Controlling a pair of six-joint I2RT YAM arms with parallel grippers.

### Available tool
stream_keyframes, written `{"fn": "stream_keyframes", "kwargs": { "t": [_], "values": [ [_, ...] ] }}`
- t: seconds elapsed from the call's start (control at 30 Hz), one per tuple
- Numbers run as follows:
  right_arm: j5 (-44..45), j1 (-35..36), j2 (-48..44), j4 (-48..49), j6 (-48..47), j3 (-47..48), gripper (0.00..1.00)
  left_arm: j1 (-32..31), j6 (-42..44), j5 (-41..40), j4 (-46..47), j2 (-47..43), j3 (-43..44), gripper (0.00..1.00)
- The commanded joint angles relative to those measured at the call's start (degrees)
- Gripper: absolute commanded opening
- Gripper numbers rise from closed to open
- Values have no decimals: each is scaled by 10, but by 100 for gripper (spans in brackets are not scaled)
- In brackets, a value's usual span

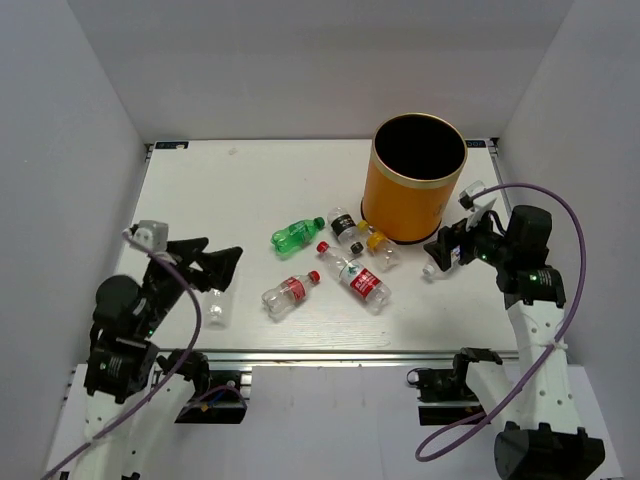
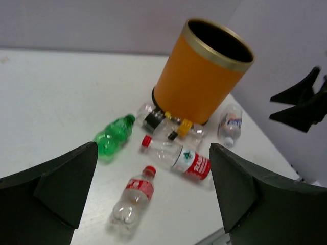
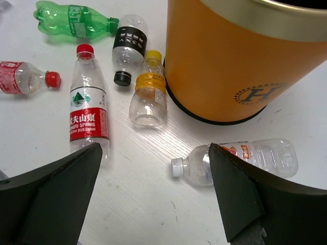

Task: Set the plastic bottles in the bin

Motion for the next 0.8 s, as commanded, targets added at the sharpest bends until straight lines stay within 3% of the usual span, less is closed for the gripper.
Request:
{"fn": "stream_keyframes", "kwargs": {
  "t": [0.0, 0.17, 0.33, 0.43, 0.47, 0.5, 0.53, 0.57, 0.6, 0.63, 0.67, 0.7, 0.77],
  "values": [
    [-17, 0, -18, -17, -22, -5, 90, 6, 0, 39, -38, 58, -13, 100],
    [3, 1, -37, -3, -25, -25, 90, 6, 45, 45, -43, 127, -8, 100],
    [6, 3, -9, 0, -10, -14, 90, 0, 58, -13, -53, 198, -2, 98],
    [9, 2, -18, -1, -3, -13, 90, 0, 65, -50, -78, 231, 27, 77],
    [-1, 3, -18, -6, -16, -20, 86, 0, 72, -82, -87, 246, 41, 61],
    [-5, 3, -20, -6, -16, -21, 70, 0, 63, -100, -96, 254, 42, 47],
    [-5, 3, -19, -6, -20, -27, 23, 0, 50, -123, -116, 262, 47, 35],
    [-7, 4, -17, -9, -21, -28, 12, 0, 39, -166, -125, 271, 47, 28],
    [-7, 3, -15, -13, -23, -27, 8, 0, 31, -184, -134, 282, 47, 27],
    [-2, 4, -9, -24, -25, -21, 10, 0, 10, -204, -144, 308, 47, 33],
    [5, 4, -7, -27, -24, -16, 40, 0, -1, -239, -160, 323, 47, 44],
    [21, 5, -4, -28, -24, -15, 60, 0, -1, -245, -160, 338, 47, 57],
    [31, 7, -2, -21, -20, -19, 80, 0, -1, -246, -160, 384, 47, 70]
  ]
}}
